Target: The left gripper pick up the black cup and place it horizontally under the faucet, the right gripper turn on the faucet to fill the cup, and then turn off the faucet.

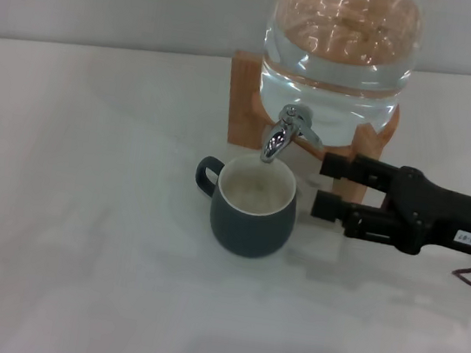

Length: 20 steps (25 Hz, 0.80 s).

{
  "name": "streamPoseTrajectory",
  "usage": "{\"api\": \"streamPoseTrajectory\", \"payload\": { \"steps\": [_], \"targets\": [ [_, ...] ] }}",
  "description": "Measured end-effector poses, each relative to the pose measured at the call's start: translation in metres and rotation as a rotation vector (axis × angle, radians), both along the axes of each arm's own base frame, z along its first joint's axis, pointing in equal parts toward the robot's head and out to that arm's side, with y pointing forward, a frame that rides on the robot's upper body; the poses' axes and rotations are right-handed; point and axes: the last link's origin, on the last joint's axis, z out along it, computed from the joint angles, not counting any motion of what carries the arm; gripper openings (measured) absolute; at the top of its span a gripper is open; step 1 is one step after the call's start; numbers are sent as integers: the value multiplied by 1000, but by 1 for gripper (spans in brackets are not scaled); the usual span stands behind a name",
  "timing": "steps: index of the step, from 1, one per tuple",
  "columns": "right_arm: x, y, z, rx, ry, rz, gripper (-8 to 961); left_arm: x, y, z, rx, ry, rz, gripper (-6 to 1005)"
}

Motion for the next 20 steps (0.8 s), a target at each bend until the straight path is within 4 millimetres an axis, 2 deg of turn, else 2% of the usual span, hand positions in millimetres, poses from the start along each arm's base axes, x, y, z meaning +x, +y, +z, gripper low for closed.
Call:
{"api": "streamPoseTrajectory", "payload": {
  "steps": [15, 20],
  "targets": [
    [-9, 6, -11, -15, -11, 13, 842, 4, 7, -1, -7, -2, -18, 427],
    [-16, 9, -20, -29, -21, 24, 842, 4, 6, -1, -9, -2, -19, 429]
  ]
}}
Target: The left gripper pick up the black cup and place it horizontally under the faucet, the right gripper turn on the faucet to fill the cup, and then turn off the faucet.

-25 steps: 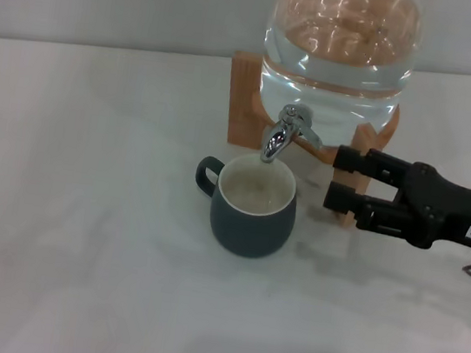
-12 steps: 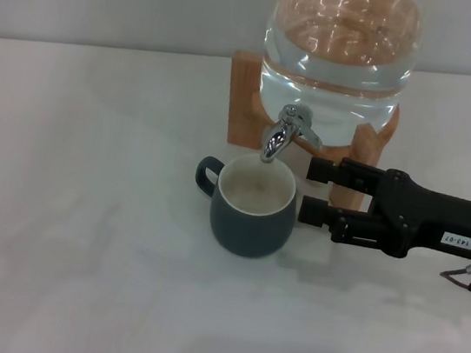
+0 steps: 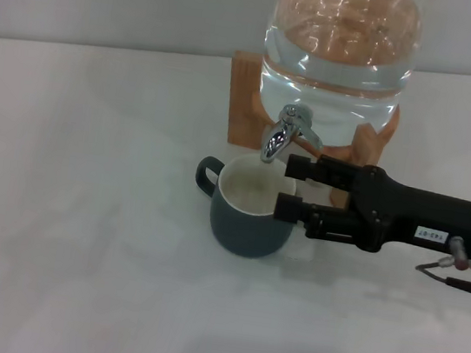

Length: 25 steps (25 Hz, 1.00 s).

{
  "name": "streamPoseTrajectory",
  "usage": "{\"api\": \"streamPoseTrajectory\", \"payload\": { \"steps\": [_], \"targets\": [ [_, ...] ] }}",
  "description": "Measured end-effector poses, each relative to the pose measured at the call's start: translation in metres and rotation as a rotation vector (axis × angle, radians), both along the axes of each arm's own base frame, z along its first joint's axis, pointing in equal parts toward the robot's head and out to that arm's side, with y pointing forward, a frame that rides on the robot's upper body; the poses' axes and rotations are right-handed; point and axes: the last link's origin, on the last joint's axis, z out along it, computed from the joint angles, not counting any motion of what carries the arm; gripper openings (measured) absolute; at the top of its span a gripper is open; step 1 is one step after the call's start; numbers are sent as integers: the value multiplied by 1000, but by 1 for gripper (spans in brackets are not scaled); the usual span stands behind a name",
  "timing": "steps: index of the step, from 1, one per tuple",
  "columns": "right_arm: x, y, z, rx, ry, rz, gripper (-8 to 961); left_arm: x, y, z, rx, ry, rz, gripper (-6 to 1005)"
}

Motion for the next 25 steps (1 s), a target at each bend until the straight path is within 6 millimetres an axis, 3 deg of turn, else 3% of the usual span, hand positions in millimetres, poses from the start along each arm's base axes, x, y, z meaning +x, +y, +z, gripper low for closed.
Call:
{"api": "streamPoseTrajectory", "payload": {
  "steps": [25],
  "targets": [
    [7, 14, 4, 81, -21, -78, 841, 1, -1, -2, -17, 1, -12, 435]
  ]
}}
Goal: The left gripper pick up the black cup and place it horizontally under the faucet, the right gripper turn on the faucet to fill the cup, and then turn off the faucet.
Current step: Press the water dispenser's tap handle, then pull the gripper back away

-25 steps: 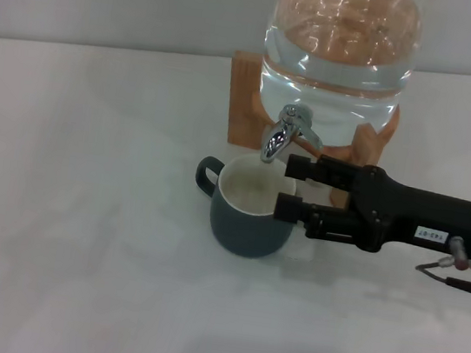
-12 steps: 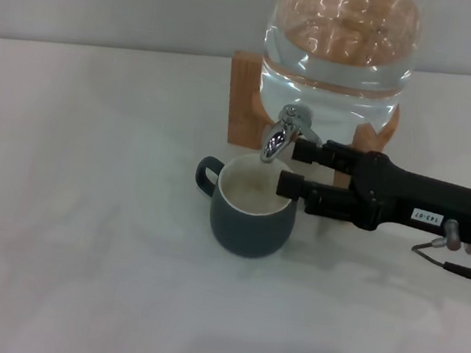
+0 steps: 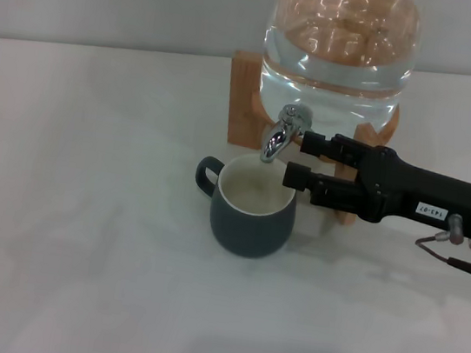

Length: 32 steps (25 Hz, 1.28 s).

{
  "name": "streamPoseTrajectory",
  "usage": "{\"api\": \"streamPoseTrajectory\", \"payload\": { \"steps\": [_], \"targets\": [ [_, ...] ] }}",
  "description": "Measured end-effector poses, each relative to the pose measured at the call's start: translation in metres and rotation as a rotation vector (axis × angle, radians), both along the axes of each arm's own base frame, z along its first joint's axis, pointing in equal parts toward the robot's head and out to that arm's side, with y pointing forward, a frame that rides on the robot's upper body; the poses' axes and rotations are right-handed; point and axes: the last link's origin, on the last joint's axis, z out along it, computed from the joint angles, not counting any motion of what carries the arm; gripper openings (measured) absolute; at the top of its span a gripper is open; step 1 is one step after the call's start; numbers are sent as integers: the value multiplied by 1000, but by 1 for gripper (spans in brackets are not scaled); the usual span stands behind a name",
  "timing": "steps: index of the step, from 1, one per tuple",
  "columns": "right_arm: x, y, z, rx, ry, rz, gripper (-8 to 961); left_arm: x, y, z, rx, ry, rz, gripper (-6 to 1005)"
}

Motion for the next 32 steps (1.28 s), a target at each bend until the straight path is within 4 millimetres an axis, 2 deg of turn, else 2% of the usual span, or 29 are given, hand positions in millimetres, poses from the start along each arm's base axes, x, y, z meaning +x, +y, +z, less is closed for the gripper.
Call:
{"api": "streamPoseTrajectory", "payload": {
  "steps": [26, 32],
  "targets": [
    [5, 3, 11, 52, 8, -17, 843, 1, 3, -1, -9, 2, -1, 442],
    [7, -11, 32, 42, 79, 34, 844, 0, 4, -1, -15, 4, 3, 444]
  ]
}}
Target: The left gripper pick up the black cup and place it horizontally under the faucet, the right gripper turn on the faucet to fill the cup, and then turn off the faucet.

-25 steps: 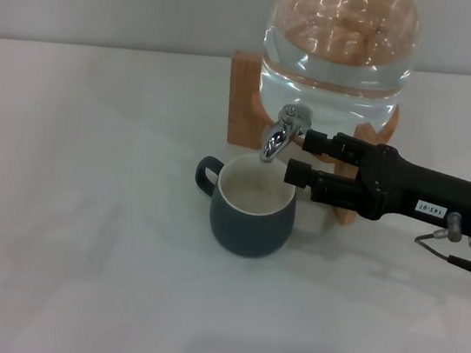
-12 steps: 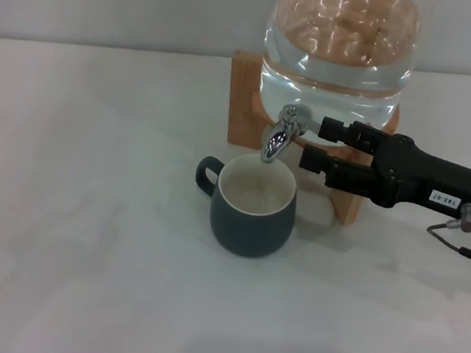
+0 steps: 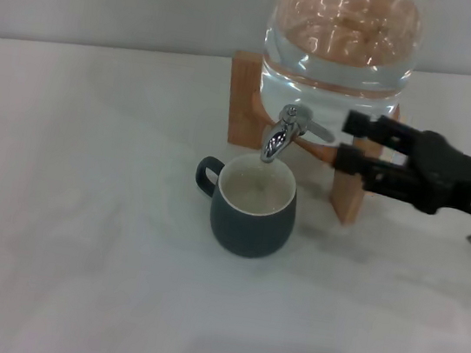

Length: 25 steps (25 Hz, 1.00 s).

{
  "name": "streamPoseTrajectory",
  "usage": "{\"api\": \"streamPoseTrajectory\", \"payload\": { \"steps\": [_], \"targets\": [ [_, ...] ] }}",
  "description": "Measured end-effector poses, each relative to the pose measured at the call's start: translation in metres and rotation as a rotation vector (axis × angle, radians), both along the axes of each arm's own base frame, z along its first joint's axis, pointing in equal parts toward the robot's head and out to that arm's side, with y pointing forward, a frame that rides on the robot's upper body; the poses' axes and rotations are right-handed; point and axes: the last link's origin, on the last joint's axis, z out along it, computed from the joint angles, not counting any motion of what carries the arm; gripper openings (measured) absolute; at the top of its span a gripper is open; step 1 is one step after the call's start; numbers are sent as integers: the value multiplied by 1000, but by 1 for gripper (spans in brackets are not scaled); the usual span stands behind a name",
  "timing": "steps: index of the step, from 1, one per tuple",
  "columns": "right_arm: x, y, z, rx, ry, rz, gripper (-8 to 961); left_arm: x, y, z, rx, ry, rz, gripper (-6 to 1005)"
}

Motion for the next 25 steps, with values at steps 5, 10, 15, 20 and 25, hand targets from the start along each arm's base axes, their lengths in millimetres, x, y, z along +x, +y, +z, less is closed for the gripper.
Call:
{"api": "streamPoseTrajectory", "payload": {
  "steps": [5, 10, 15, 20, 25],
  "targets": [
    [32, -5, 35, 100, -42, -89, 845, 0, 1, -1, -12, 2, 1, 445],
    [78, -8, 78, 251, -126, -266, 846, 0, 2, -1, -19, 6, -3, 447],
    [122, -18, 118, 437, -168, -474, 847, 0, 3, -2, -73, 59, -13, 448],
    [146, -32, 144, 569, -153, -599, 848, 0, 3, -2, -139, 98, -23, 450],
    [157, -34, 150, 599, -166, -662, 849, -1, 2, -4, -191, 118, -30, 451]
  ]
}}
